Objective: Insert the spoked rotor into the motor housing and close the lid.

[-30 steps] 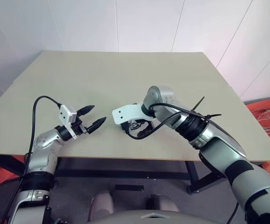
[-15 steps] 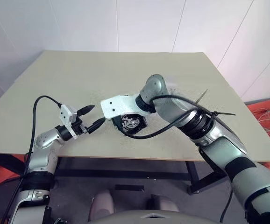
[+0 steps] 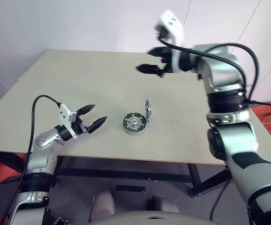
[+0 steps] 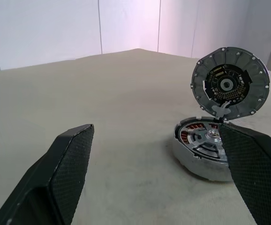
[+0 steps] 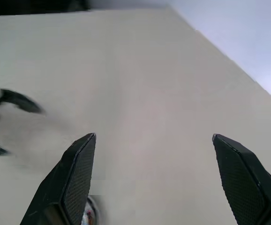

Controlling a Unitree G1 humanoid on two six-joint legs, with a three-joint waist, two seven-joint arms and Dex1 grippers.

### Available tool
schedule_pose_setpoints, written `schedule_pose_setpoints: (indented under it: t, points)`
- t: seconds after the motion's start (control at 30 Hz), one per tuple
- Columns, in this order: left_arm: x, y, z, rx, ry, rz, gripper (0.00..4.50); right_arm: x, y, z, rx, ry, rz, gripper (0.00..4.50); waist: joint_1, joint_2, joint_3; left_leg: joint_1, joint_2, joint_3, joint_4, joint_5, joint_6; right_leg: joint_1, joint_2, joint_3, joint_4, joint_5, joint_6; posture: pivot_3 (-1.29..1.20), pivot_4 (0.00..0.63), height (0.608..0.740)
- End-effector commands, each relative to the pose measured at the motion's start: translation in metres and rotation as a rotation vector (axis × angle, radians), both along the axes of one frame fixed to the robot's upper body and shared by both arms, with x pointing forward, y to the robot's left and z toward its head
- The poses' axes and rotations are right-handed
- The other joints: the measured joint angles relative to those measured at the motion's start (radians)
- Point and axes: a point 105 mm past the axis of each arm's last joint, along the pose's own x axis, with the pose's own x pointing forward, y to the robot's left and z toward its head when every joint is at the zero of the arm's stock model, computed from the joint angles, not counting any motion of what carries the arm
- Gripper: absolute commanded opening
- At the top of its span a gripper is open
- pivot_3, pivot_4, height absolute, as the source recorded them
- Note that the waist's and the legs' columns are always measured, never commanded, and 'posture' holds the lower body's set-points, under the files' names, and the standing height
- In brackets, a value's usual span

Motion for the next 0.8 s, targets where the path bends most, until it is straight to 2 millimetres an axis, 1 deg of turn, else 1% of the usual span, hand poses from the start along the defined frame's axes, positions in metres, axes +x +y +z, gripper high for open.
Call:
schedule_pose_setpoints:
  t: [0.03, 0.07, 0.13, 0.2, 0.27, 0.3, 0.4, 0.5, 0.6, 0.73, 0.8]
  points:
    - [-0.002, 0.001, 0.013, -0.005, -0.032, -0.018, 4.50, 0.004, -0.033, -0.015, 0.045, 0.006, -0.125, 3.92, 0.002, 0.002, 0.001, 0.000, 0.000, 0.002, 0.000, 0.000, 0.000, 0.000, 0.000, 0.000, 0.000, 0.000, 0.000, 0.00, 0.000, 0.740]
    - [-0.002, 0.002, 0.013, -0.010, -0.027, -0.020, 4.50, 0.003, -0.041, -0.024, 0.054, 0.031, -0.154, 3.62, 0.000, 0.003, 0.002, 0.000, 0.000, 0.004, 0.000, 0.000, -0.001, -0.001, 0.001, 0.000, 0.000, 0.000, 0.000, 0.00, 0.000, 0.740]
    - [-0.004, 0.003, 0.011, -0.006, -0.002, -0.032, 4.50, -0.003, -0.060, -0.057, 0.041, 0.094, -0.220, 2.93, 0.000, 0.003, 0.002, -0.001, 0.001, 0.005, -0.001, 0.001, -0.002, -0.003, 0.001, 0.001, 0.001, 0.000, 0.000, 0.00, 0.000, 0.740]
    - [-0.005, 0.005, 0.010, -0.003, 0.014, -0.040, 4.50, -0.007, -0.067, -0.075, 0.049, 0.122, -0.257, 2.20, 0.001, 0.004, 0.002, 0.000, 0.001, 0.007, -0.002, 0.001, -0.002, -0.002, 0.002, 0.000, 0.001, -0.001, -0.001, 0.00, 0.000, 0.740]
    - [-0.006, 0.006, 0.009, 0.000, 0.027, -0.045, 4.50, -0.011, -0.063, -0.084, 0.058, 0.145, -0.254, 1.49, 0.000, 0.005, 0.002, -0.001, 0.001, 0.007, -0.001, 0.001, -0.002, -0.003, 0.002, 0.000, 0.001, -0.001, -0.001, 0.00, 0.000, 0.740]
    - [-0.007, 0.007, 0.008, -0.001, 0.039, -0.052, 4.50, -0.015, -0.057, -0.090, 0.063, 0.164, -0.241, 1.12, 0.000, 0.005, 0.002, 0.000, 0.001, 0.008, -0.001, 0.001, -0.002, -0.003, 0.002, 0.001, 0.001, -0.001, -0.001, 0.00, 0.000, 0.740]
    - [-0.011, 0.008, 0.006, -0.008, 0.075, -0.069, 4.50, -0.033, -0.024, -0.103, 0.071, 0.216, -0.136, 0.03, -0.001, 0.005, 0.002, 0.001, 0.002, 0.008, -0.001, 0.001, -0.001, -0.003, 0.002, 0.001, 0.001, -0.001, -0.001, 0.00, 0.000, 0.740]
    - [-0.014, 0.010, 0.005, -0.003, 0.089, -0.074, 4.50, -0.042, -0.004, -0.102, 0.090, 0.231, -0.075, 0.03, 0.002, 0.005, 0.002, 0.001, 0.002, 0.007, -0.002, 0.000, 0.001, -0.003, 0.003, 0.001, 0.001, -0.001, -0.001, 0.00, 0.000, 0.740]
    - [-0.016, 0.011, 0.004, 0.001, 0.092, -0.074, 4.50, -0.048, 0.008, -0.101, 0.082, 0.247, -0.019, 0.03, 0.007, 0.005, 0.002, 0.000, 0.001, 0.007, -0.001, 0.000, 0.001, -0.002, 0.001, 0.000, 0.001, -0.001, -0.001, 0.00, 0.000, 0.740]
    - [-0.017, 0.012, 0.003, 0.002, 0.093, -0.072, 4.50, -0.055, 0.023, -0.111, 0.041, 0.268, 0.035, 0.03, 0.006, 0.005, 0.002, 0.001, 0.000, 0.007, -0.001, -0.001, 0.001, -0.001, 0.000, 0.000, 0.001, -0.002, 0.002, 0.00, 0.000, 0.740]
    - [-0.016, 0.012, 0.002, 0.002, 0.091, -0.072, 4.50, -0.057, 0.032, -0.112, 0.036, 0.273, 0.062, 0.03, 0.004, 0.005, 0.002, 0.001, 0.001, 0.007, -0.001, 0.000, 0.001, -0.002, 0.001, 0.000, 0.001, -0.003, 0.003, 0.00, 0.000, 0.740]
